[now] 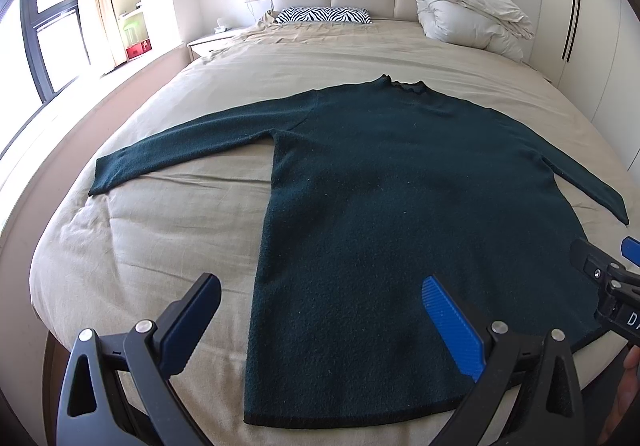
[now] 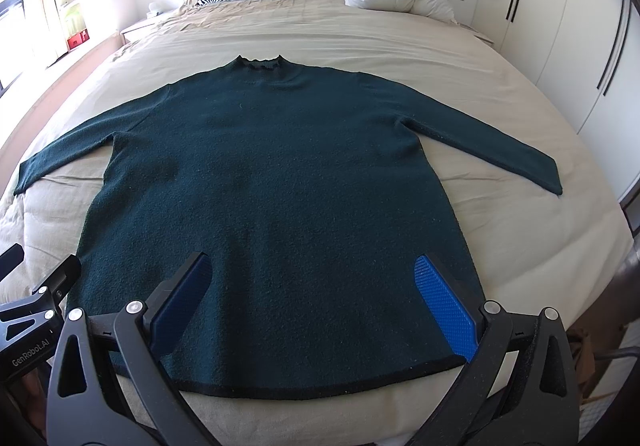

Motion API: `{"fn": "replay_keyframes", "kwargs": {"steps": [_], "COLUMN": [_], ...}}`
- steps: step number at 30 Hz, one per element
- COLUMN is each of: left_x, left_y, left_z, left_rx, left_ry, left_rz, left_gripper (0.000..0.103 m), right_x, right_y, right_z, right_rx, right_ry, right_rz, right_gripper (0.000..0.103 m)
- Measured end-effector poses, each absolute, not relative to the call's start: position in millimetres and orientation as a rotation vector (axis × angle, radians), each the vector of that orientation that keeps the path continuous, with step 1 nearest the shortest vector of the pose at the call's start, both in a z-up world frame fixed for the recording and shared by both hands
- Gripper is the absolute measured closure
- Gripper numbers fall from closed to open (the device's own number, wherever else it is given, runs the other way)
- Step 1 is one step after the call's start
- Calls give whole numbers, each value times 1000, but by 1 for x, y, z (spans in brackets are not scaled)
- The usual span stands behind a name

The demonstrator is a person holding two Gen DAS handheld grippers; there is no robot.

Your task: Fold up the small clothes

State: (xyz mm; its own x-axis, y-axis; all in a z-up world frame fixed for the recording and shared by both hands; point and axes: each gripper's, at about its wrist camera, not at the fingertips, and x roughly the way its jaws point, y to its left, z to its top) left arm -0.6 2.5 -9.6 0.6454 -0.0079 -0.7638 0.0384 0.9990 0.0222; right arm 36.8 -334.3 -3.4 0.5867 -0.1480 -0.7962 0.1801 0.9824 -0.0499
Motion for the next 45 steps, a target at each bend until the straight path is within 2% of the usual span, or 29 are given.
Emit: {"fn": "replay_keyframes", "kwargs": {"steps": [45], "left_x": [-4], "left_y": [2], "left_z": [-18], "left_rx": [34], "left_ry": [882], "left_rz": [-31], "left_gripper": [0], "right_x": [36], "right_y": [-336], "right_z": [-9], "right_rx": [41], "right_ry": [931], "right_rz": [-190], "right_gripper": [0]}}
